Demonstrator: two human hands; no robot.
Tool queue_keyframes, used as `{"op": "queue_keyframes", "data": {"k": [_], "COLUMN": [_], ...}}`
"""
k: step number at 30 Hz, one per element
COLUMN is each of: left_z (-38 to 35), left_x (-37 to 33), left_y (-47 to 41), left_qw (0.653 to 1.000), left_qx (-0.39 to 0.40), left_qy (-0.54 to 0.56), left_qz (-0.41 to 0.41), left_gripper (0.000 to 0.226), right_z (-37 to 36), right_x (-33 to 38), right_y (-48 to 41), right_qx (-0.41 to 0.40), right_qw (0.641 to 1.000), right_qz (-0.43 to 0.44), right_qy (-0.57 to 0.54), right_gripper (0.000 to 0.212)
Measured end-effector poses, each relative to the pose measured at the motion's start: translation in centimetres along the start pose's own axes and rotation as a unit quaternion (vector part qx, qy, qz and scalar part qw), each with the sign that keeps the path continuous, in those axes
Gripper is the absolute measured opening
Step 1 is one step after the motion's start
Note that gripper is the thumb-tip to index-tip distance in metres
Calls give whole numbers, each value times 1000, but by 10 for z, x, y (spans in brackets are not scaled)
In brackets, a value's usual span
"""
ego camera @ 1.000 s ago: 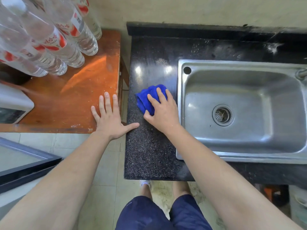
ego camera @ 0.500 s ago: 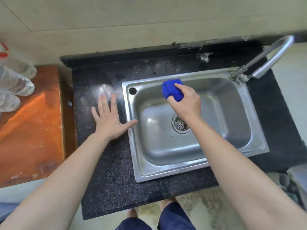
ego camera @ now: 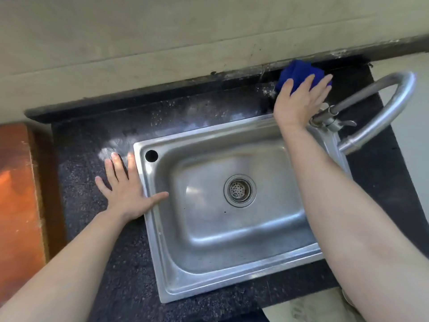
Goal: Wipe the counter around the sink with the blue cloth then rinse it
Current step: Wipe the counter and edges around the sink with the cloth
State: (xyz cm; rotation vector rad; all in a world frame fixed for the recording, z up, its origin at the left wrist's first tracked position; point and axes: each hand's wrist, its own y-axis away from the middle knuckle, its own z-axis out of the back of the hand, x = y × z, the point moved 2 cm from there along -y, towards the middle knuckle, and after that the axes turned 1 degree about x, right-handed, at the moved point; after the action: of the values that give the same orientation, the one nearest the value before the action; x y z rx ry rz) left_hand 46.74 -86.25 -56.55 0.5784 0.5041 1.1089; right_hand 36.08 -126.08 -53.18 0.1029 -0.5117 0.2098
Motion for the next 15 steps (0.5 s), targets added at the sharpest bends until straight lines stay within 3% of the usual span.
{"op": "queue_keyframes", "data": {"k": [6,12,15], "left_z": [2,-3,-3], "left_x": [-1,1,2], "left_y": [-2,-5,-7], "left_qw": [1000,1000,1000], "left_qx": [9,-9,-9], "left_qy": [-3,-9,-8], "left_qz": [3,1,1], "left_gripper": [143,142,142], "right_z": [-21,-56,-80], "right_x": [-12,11,37], "right_y": [-38,-4,45], "right_qx": [87,15,25], "right_qw": [991,992,991], "right_qz": [-16,-7,70], "right_qy": [97,122,112], "right_gripper": [55,60,58]}}
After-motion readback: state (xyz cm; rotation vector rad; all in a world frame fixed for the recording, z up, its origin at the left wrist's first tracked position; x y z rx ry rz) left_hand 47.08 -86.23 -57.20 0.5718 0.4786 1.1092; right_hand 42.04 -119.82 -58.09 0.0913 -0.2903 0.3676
